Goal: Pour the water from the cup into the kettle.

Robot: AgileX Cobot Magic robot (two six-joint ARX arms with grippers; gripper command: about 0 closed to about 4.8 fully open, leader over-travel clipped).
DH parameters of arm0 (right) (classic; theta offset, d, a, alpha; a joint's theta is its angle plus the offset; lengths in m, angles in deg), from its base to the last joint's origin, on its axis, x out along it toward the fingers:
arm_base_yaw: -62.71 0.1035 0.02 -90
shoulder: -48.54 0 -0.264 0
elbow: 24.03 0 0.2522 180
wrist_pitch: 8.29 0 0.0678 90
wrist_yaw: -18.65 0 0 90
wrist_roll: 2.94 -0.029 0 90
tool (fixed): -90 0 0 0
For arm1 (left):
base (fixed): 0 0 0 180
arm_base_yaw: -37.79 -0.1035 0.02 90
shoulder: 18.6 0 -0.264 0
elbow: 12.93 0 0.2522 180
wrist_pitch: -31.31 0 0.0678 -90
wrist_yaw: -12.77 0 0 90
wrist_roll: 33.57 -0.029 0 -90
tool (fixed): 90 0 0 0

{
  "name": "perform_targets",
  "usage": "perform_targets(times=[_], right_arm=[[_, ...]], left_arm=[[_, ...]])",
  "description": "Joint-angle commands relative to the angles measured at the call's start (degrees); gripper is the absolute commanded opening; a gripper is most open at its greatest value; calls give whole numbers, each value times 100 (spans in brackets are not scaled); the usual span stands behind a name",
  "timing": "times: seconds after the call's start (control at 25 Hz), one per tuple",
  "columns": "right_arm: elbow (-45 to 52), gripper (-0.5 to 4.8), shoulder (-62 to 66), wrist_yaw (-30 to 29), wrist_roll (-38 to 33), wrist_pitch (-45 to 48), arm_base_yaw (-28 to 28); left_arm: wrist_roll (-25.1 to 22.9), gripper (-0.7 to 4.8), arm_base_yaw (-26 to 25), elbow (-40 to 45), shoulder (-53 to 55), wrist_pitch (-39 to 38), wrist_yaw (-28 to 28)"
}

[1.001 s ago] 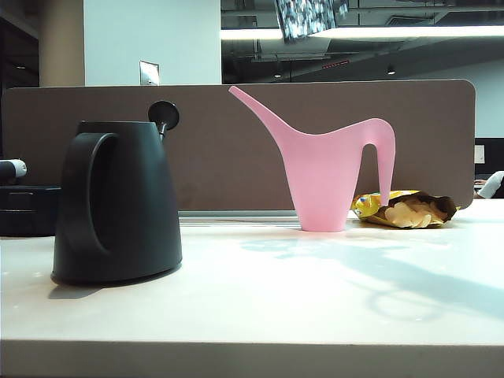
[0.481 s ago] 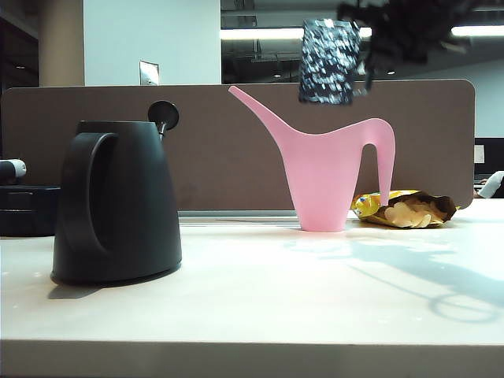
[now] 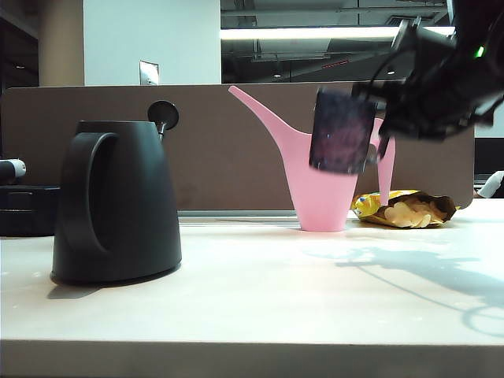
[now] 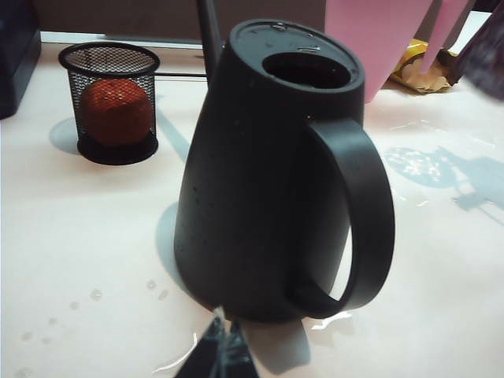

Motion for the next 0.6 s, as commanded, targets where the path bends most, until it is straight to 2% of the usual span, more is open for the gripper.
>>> perform_targets(times=[0.04,0.24,0.36,0.6], right_arm=[[-44,-5,302,-11,-48,286,7],[-44,-5,789,-11,-48,658,7],[-48,-5,1222,-2,-46,1191,9],[-50,-5,1587,120,-96,1226,9]], left_arm=[[2,-5,2,-4,4,72,-31],[0,-5,2,-4,4,74,-31],[2,-5,2,-4,4,74,-33],[2,-5,2,-4,4,72,-31]])
